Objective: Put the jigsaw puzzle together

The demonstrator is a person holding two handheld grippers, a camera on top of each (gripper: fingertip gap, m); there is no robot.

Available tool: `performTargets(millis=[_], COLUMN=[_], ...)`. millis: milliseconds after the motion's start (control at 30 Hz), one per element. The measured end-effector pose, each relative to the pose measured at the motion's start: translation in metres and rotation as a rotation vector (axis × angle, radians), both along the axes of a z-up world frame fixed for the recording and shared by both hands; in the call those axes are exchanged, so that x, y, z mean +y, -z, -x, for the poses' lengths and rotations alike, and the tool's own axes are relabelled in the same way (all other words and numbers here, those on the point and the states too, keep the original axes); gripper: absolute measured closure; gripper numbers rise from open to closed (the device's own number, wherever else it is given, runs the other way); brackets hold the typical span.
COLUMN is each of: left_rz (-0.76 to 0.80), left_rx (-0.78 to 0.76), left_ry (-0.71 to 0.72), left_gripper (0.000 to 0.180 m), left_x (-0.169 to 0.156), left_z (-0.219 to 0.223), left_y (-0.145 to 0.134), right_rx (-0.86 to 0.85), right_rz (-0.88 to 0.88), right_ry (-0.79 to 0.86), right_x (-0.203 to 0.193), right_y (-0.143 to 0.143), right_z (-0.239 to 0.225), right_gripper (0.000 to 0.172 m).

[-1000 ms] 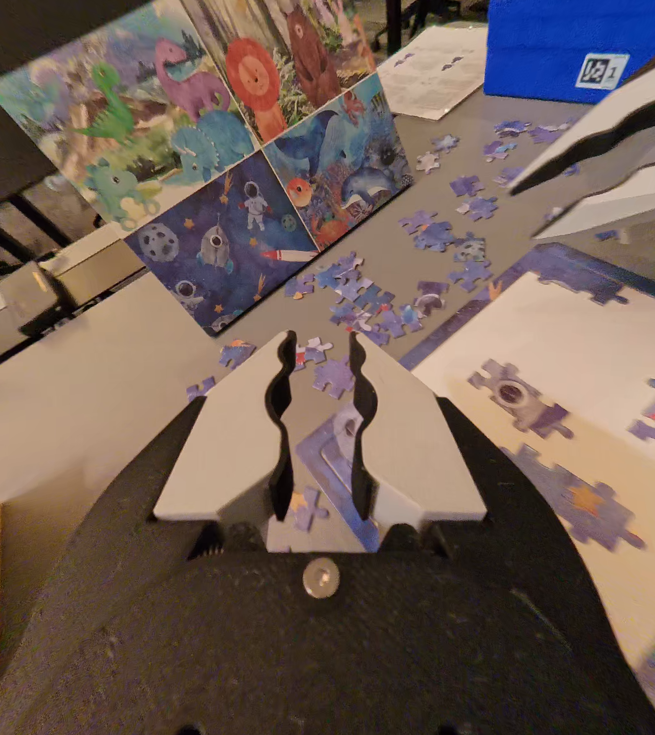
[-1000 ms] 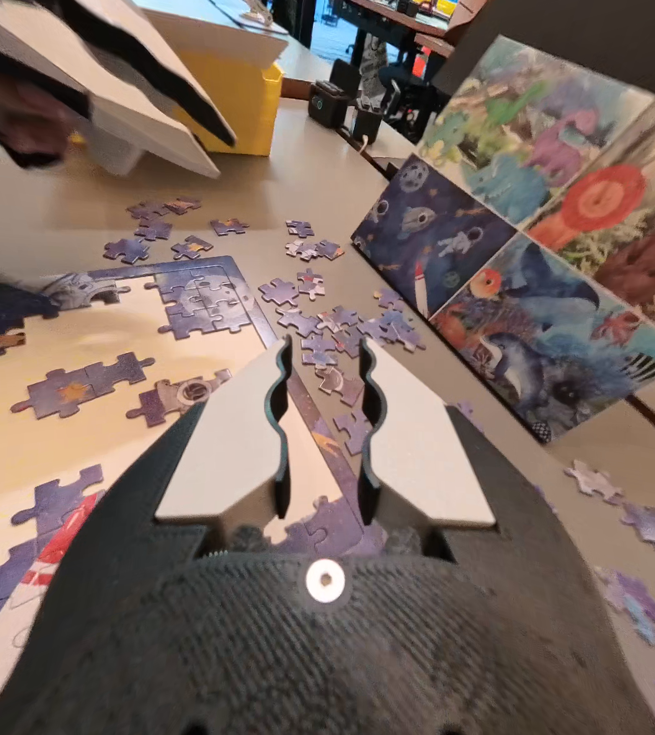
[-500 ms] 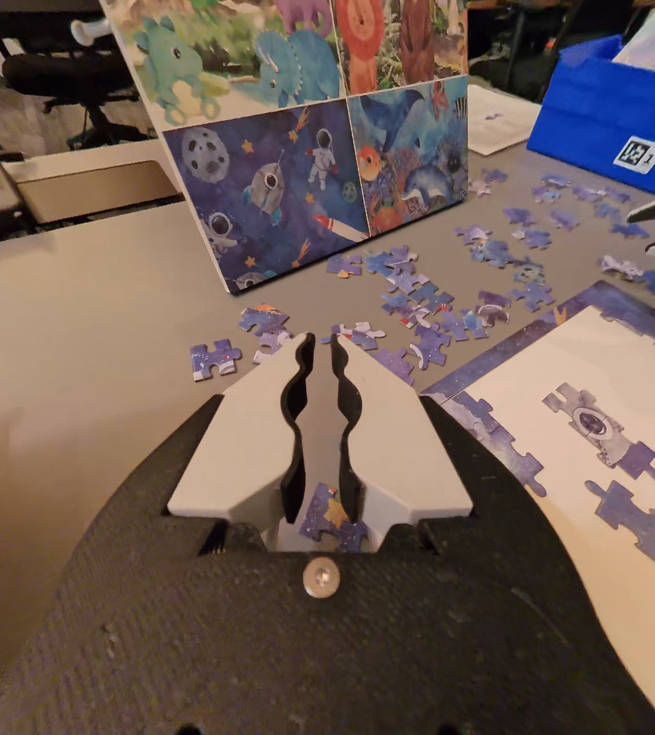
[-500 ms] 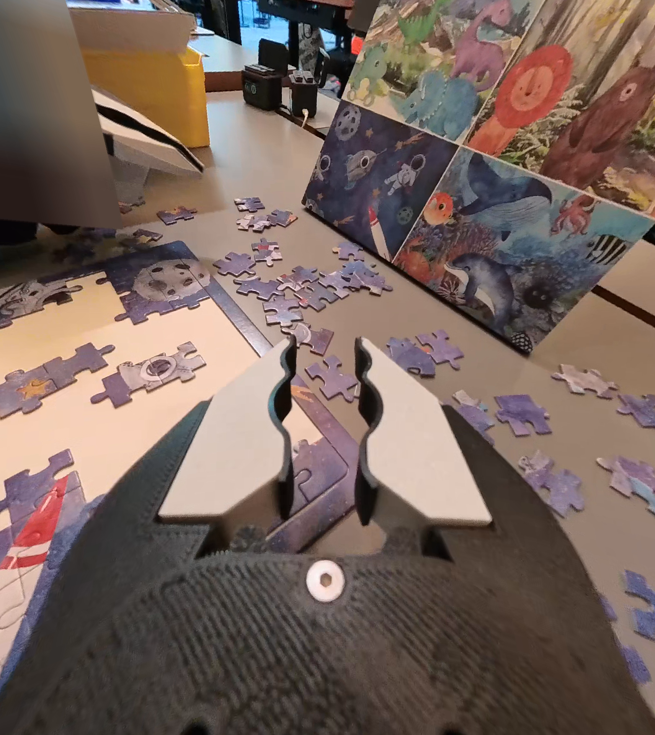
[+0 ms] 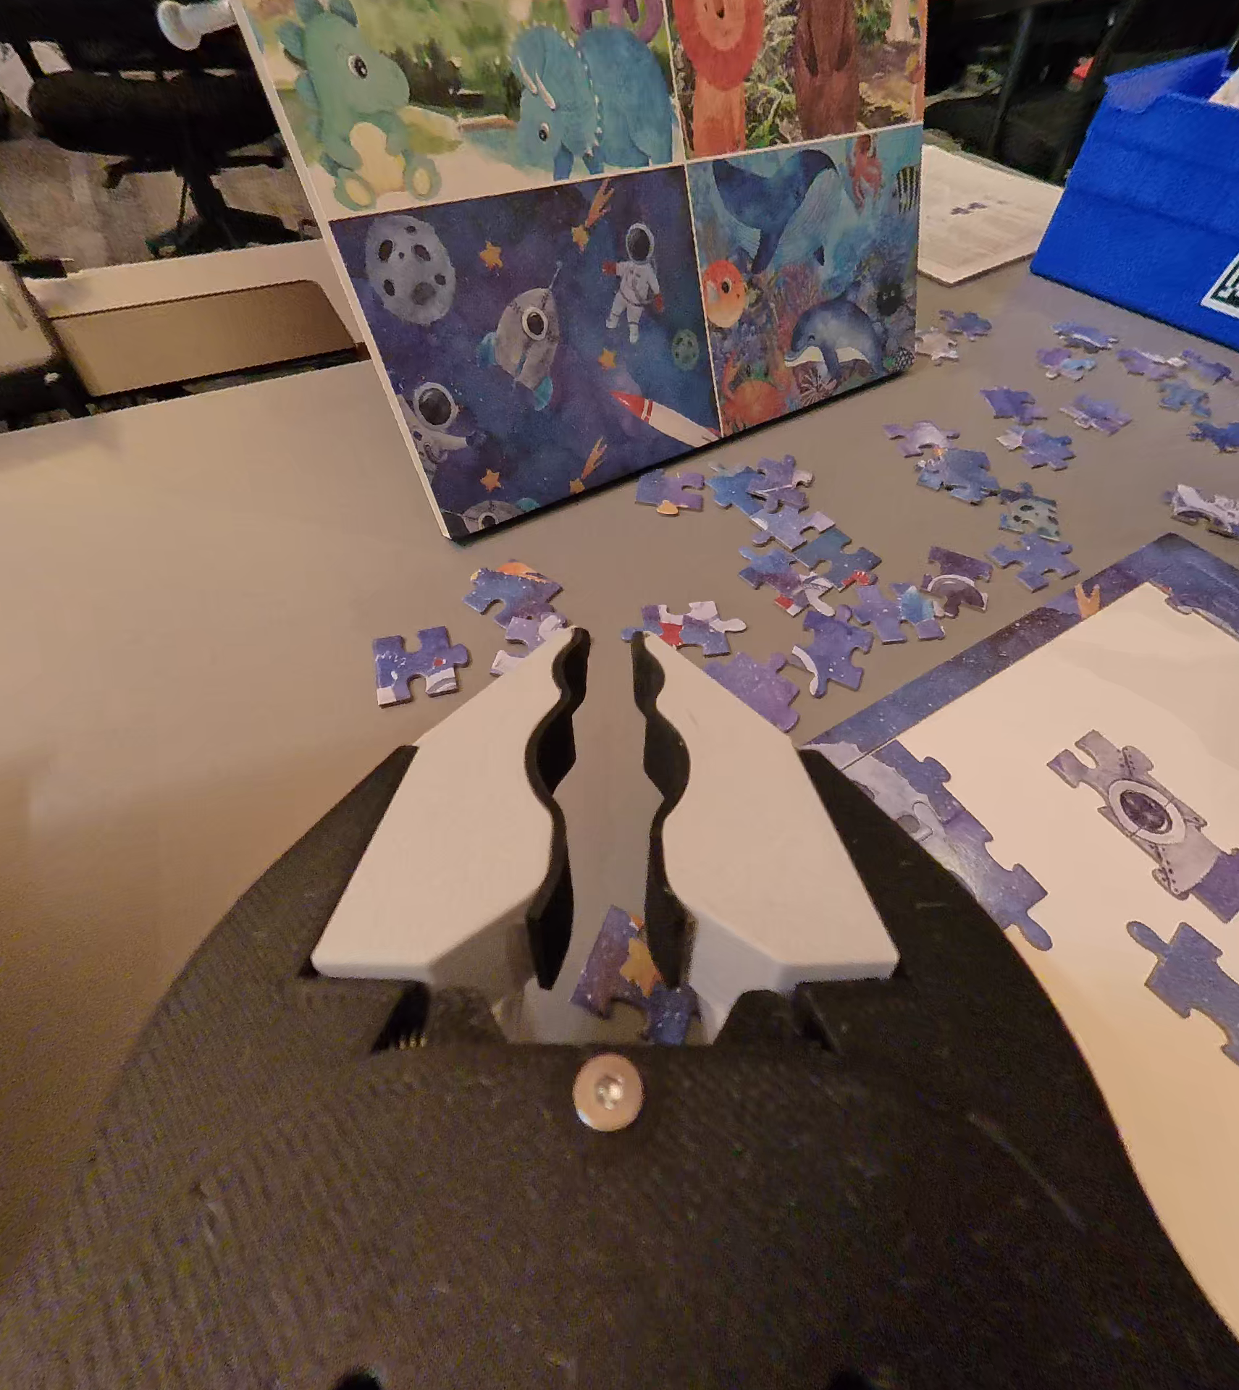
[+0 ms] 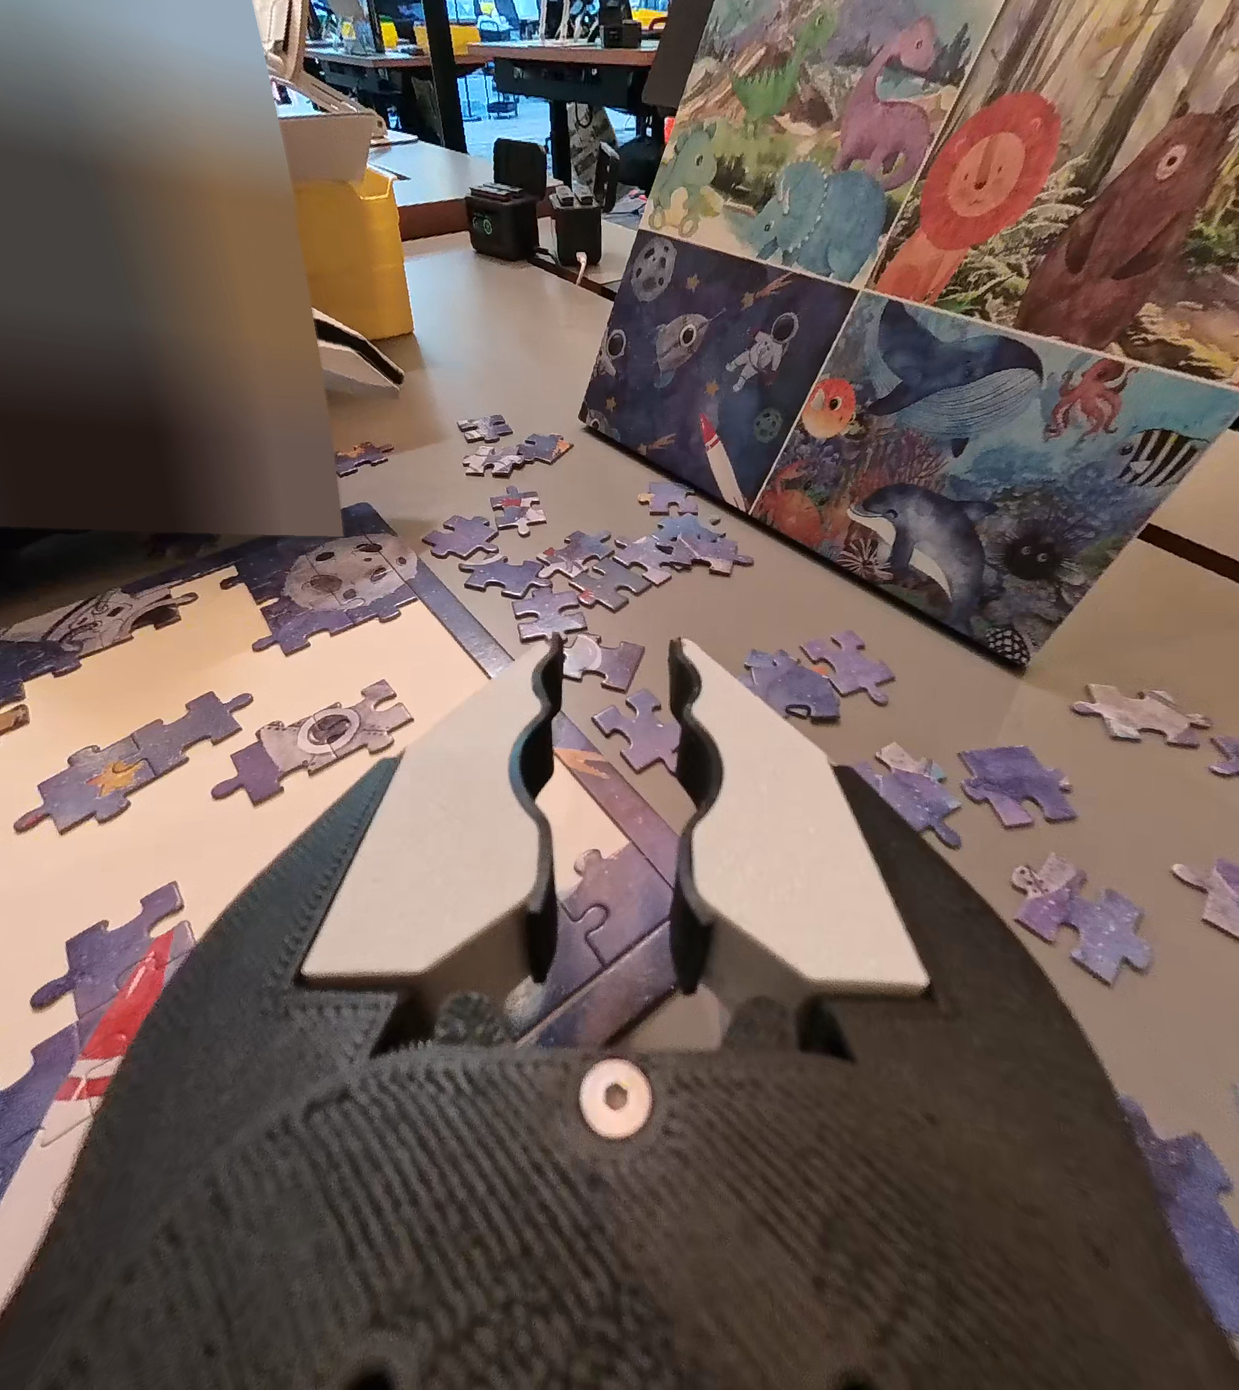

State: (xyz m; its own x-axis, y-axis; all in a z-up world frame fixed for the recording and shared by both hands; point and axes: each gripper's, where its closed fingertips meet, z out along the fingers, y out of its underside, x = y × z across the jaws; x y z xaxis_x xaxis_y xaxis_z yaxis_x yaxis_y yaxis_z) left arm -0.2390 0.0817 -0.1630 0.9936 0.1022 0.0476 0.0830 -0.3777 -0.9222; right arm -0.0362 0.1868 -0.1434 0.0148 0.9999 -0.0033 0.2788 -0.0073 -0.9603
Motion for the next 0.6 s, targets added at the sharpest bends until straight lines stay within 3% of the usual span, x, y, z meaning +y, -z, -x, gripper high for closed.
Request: performTargets(millis=[600], left_rz=[0.008], left_rx=[-0.011], left_ry=[0.013], left_gripper=[0.168], left_x=[0.002], left_z=[-0.004], left_y=[0.002], right_rx=[-0.031], right_rz=[0.031], right_ry=[-0.006], right_x=[0.001], right_y=[0.011], right_z=[0.003], right_gripper=[0.147])
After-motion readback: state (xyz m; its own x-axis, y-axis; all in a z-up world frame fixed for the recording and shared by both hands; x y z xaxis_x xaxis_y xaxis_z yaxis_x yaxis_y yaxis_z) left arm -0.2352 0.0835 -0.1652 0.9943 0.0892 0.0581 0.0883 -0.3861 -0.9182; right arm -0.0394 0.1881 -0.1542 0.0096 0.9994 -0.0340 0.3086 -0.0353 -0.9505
